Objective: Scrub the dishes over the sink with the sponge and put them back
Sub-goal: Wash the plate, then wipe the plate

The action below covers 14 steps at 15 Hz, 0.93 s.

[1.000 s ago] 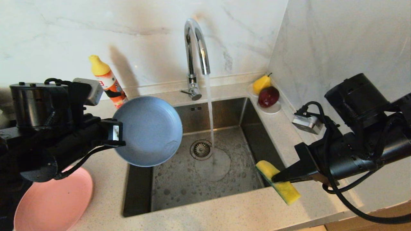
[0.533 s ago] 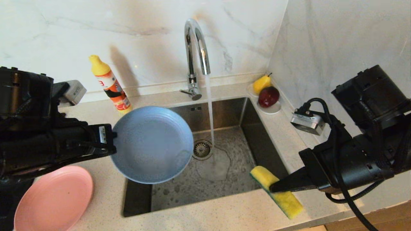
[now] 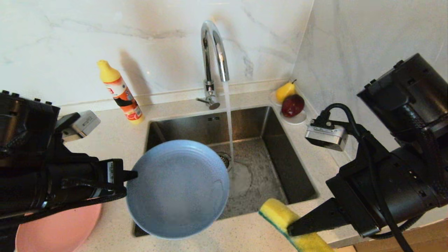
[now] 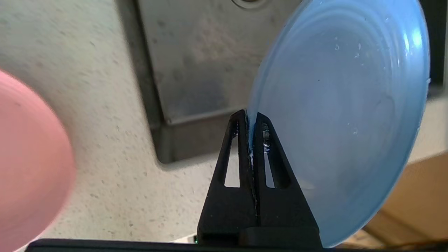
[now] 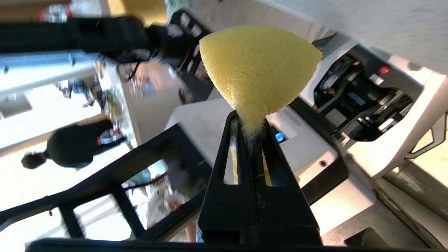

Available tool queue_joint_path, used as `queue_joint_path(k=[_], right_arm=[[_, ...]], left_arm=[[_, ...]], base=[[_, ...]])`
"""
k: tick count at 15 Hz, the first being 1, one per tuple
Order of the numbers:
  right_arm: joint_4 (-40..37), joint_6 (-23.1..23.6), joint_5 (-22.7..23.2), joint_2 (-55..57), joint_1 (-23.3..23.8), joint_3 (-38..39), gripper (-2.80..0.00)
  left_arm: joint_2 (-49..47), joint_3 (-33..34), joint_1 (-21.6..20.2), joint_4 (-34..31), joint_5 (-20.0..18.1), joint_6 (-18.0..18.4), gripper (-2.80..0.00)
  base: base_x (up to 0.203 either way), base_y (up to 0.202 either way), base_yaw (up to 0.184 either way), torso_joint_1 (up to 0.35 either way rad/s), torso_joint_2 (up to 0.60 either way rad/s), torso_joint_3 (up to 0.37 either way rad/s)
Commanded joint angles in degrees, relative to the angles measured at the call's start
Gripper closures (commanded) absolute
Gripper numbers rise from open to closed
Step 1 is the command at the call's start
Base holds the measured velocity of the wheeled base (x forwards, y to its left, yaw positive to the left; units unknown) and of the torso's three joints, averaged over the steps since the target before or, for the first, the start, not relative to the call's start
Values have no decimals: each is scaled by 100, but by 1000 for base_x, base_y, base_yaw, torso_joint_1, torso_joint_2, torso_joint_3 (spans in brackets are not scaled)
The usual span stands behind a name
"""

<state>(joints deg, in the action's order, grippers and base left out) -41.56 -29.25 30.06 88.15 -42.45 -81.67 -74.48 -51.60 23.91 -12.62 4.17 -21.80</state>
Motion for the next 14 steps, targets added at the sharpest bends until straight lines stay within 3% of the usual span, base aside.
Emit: queue_joint_path(k=[1,5,10,14], right_arm=[[-269,-23,29,326,-304,-456,0],[-592,-317,102,997,-709,-1171,0],[-1208,-374,94,1947,-1073,-2155,0],[-1904,-512,17,2587,-1119,-2918,0]], left_arm=[[67,248,335,204,175,3,0],[65,668,840,1052,710,27,0],[56,702,1020,1181,736,-1,0],[38,1061,1253,1724,868,66,0]], base=[[0,0,0,0,0,0],[0,0,0,0,0,0],[0,0,0,0,0,0],[0,0,0,0,0,0]])
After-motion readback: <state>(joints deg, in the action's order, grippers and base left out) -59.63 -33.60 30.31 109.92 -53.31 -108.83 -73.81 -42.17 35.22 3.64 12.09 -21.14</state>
